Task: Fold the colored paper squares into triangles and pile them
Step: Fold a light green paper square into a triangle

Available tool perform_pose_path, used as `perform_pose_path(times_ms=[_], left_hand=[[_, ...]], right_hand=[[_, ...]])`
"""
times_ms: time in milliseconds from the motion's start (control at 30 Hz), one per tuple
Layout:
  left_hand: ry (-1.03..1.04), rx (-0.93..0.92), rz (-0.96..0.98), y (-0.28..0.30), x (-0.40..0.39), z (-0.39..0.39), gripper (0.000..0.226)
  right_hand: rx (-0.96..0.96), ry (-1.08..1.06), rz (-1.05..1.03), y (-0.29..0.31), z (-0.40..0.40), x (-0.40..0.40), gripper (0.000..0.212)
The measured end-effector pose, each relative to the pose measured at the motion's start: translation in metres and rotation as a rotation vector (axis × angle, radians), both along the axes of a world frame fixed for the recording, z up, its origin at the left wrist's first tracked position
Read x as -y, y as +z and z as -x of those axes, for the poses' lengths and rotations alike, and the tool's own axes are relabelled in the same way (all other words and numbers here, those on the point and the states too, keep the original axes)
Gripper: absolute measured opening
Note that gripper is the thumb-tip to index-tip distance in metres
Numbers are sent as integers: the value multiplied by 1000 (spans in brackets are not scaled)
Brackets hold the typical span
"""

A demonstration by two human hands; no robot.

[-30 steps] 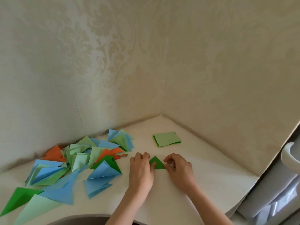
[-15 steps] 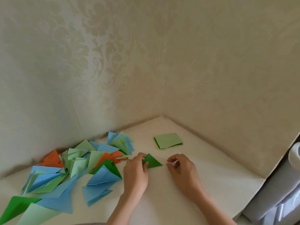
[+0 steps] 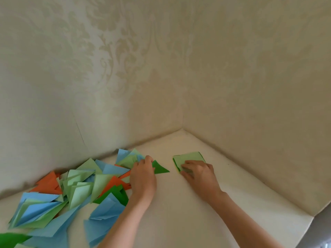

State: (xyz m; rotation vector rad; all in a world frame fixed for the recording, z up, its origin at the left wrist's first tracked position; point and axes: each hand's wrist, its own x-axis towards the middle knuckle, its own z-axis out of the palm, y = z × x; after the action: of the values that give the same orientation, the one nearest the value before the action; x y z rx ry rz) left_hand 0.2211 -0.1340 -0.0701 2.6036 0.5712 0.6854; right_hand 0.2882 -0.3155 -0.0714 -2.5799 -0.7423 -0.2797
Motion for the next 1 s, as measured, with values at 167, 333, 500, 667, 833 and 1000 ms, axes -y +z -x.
perform_pose_path(times_ms=[167,333,500,667,833,1000], left_hand=[[52,25,-129,-5,0,-2,30],[-35,179,-137,8,22,11,28],[-242,178,94,-1,50,33,30],[-340,178,194,-9,63,47,33],[-455,268,125,-14,67,55,36],[-525,182,191,-17,60,58,38]], right_hand=[[61,-14,-54,-10,0,-2,21],[157,-133,-64,-11,0,-11,13],[131,-137,-28,-1,2,-11,15],[269,-50,-236,15,30,11,8],[263,-14,-175,6,68,31,5],[140,-29,-190,-16,85,37,24]])
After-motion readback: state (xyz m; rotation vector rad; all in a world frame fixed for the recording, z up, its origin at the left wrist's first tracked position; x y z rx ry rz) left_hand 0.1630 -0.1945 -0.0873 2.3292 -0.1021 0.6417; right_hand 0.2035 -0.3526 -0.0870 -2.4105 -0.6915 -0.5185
